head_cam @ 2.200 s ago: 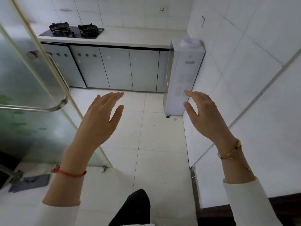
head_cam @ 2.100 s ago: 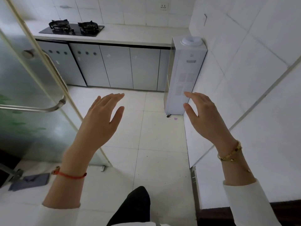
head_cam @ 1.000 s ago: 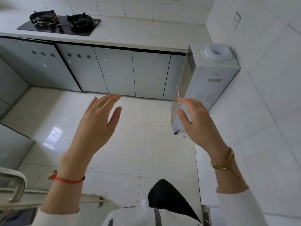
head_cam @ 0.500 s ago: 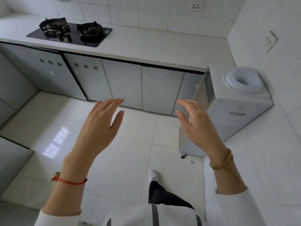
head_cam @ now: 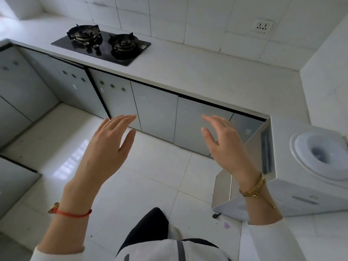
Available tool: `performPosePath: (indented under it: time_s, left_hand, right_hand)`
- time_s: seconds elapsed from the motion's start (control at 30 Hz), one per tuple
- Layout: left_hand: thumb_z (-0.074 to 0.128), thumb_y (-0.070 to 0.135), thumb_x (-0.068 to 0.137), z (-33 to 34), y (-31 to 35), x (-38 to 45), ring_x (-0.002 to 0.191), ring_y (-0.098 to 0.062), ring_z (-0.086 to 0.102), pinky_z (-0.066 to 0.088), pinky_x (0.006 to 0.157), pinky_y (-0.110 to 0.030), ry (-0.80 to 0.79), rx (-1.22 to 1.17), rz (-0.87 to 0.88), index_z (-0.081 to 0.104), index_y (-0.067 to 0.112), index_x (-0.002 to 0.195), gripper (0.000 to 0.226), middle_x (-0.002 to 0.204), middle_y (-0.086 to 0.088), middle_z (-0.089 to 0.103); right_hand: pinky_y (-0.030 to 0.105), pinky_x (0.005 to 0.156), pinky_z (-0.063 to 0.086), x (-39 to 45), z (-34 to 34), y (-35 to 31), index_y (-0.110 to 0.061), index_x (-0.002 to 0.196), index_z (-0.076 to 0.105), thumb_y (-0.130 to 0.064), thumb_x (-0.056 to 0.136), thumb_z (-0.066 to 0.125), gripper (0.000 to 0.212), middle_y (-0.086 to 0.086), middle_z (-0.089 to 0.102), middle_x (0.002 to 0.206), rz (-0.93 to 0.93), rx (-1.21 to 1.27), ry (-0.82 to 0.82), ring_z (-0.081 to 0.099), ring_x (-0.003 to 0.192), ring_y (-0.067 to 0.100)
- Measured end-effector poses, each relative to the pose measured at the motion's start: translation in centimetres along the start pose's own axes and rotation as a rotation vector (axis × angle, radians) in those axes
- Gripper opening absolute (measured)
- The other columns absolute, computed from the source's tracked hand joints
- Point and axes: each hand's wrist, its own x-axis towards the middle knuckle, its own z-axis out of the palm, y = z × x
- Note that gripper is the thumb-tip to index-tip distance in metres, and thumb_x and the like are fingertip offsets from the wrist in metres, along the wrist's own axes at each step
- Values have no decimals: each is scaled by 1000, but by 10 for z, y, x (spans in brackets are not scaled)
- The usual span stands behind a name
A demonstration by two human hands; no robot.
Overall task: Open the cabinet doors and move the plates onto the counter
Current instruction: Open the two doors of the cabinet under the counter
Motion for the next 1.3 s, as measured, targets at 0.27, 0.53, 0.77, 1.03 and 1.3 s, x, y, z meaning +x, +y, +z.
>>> performPosePath:
  time_s: [0.27, 0.53, 0.77, 1.03, 1.3]
  left_hand:
    - [45, 25, 99, 30, -28, 76, 129, -21, 52, 20, 119, -31, -26, -16, -53, 51, 15, 138, 40, 137, -2, 58]
    - [44, 27, 98, 39, -75, 179, 125, -23, 55, 26, 117, -38, -13, -39, -62, 53, 15, 136, 40, 134, -3, 60]
    - [45, 26, 99, 45, -114, 271, 123, -22, 57, 29, 118, -44, -58, -14, -18, 53, 13, 136, 40, 135, -3, 59]
    - [46, 25, 100, 58, -135, 333, 125, -22, 55, 28, 118, -41, -104, -28, 18, 51, 13, 138, 40, 137, -2, 58]
    - [46, 26, 99, 81, -141, 366, 128, -19, 53, 24, 119, -37, -135, 7, 31, 53, 15, 136, 39, 136, 0, 59]
  right_hand:
    - [40, 117, 30, 86, 22, 20, -15, 141, 44, -29, 102, 42, 42, 4, 50, 142, 9, 12, -43, 37, 139, 17]
    - [38, 117, 31, 202, 47, 17, -15, 140, 46, -30, 101, 43, 42, 1, 51, 141, 6, 36, -39, 38, 137, 14]
    - [37, 118, 29, 288, 65, 13, -16, 140, 47, -29, 101, 42, 41, 1, 51, 141, 44, 57, -1, 37, 139, 15]
    - [37, 118, 29, 336, 76, 22, -16, 139, 47, -29, 101, 43, 40, 1, 52, 141, 105, 33, -16, 37, 139, 16]
    - [38, 116, 31, 365, 85, 44, -15, 139, 48, -30, 101, 43, 41, 1, 53, 140, 129, 44, -48, 38, 138, 16]
